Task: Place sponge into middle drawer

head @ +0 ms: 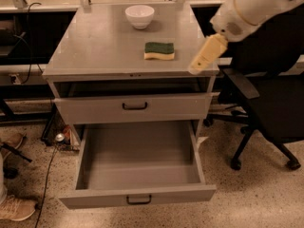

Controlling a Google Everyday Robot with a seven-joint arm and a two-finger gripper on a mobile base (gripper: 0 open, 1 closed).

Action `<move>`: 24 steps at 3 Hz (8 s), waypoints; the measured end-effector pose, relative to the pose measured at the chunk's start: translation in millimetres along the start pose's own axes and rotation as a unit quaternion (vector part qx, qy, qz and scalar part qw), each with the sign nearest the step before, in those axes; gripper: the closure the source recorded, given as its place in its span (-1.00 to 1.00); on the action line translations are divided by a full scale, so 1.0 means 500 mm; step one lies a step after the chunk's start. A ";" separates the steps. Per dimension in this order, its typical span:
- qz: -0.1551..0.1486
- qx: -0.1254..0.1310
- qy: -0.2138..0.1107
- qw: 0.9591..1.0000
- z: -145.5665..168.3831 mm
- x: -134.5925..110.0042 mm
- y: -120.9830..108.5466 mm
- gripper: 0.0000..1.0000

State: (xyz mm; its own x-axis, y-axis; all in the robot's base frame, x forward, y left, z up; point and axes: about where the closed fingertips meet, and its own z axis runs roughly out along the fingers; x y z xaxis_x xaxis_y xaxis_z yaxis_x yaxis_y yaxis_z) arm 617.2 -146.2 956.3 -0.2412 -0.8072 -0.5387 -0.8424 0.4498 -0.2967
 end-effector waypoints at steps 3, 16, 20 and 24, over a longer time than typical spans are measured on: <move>0.091 0.021 -0.053 0.994 0.147 -0.114 -0.089 -1.00; 0.263 0.011 0.036 0.964 0.203 0.016 0.093 1.00; 0.310 -0.097 0.076 0.943 0.418 0.077 0.375 1.00; 0.454 -0.063 0.036 0.888 0.911 0.133 0.408 1.00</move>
Offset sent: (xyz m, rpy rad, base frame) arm 0.0649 0.0334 -0.0096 0.0925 -0.0375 -0.0644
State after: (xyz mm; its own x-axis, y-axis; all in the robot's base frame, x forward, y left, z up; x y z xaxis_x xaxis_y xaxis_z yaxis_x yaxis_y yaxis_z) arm 648.9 65.7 500.6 -0.8747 -0.1583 -0.4582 -0.3311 0.8854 0.3263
